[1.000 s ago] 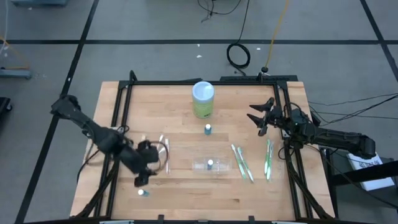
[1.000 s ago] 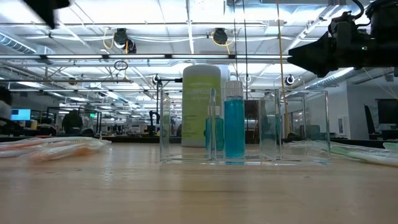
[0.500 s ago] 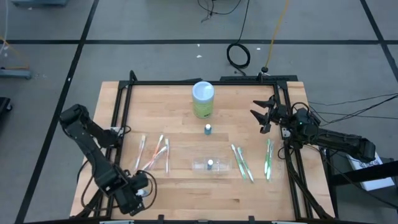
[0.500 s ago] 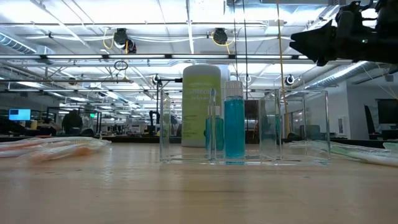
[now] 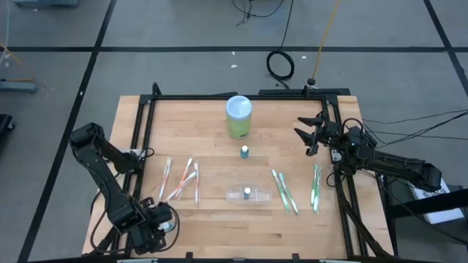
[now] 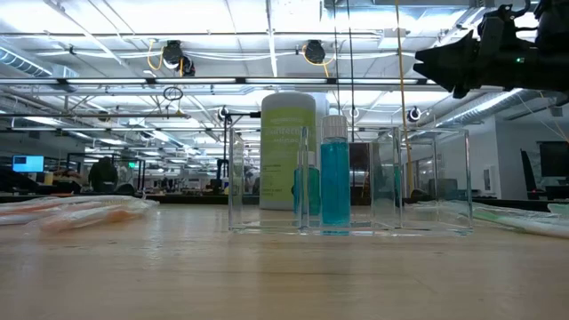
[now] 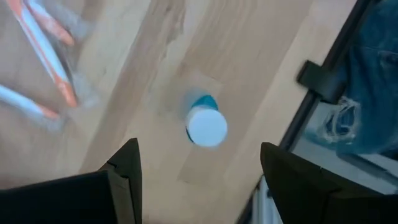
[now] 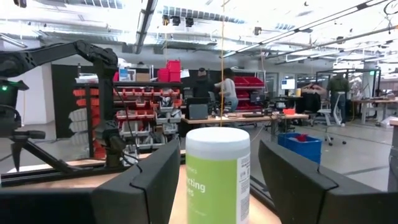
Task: Pick & Place toothbrushing station
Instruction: Put the mouthwash into the middle center of the transparent organizer
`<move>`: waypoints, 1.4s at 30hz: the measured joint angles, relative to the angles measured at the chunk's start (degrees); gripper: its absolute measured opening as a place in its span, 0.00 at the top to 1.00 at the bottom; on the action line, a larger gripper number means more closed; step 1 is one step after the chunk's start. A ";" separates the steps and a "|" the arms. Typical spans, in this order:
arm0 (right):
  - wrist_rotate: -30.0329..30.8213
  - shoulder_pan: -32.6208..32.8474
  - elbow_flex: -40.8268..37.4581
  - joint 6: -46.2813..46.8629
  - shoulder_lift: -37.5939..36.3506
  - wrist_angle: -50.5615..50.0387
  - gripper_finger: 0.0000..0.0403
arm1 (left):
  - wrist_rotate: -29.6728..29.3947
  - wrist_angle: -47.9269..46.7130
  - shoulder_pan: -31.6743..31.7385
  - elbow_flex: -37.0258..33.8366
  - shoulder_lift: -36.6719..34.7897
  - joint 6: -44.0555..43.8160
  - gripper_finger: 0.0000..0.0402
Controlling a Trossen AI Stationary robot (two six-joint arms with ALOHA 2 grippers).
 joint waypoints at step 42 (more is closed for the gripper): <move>-0.02 0.00 0.00 0.01 -0.02 -0.87 0.48 | -2.44 8.20 0.04 -5.02 1.63 8.27 0.94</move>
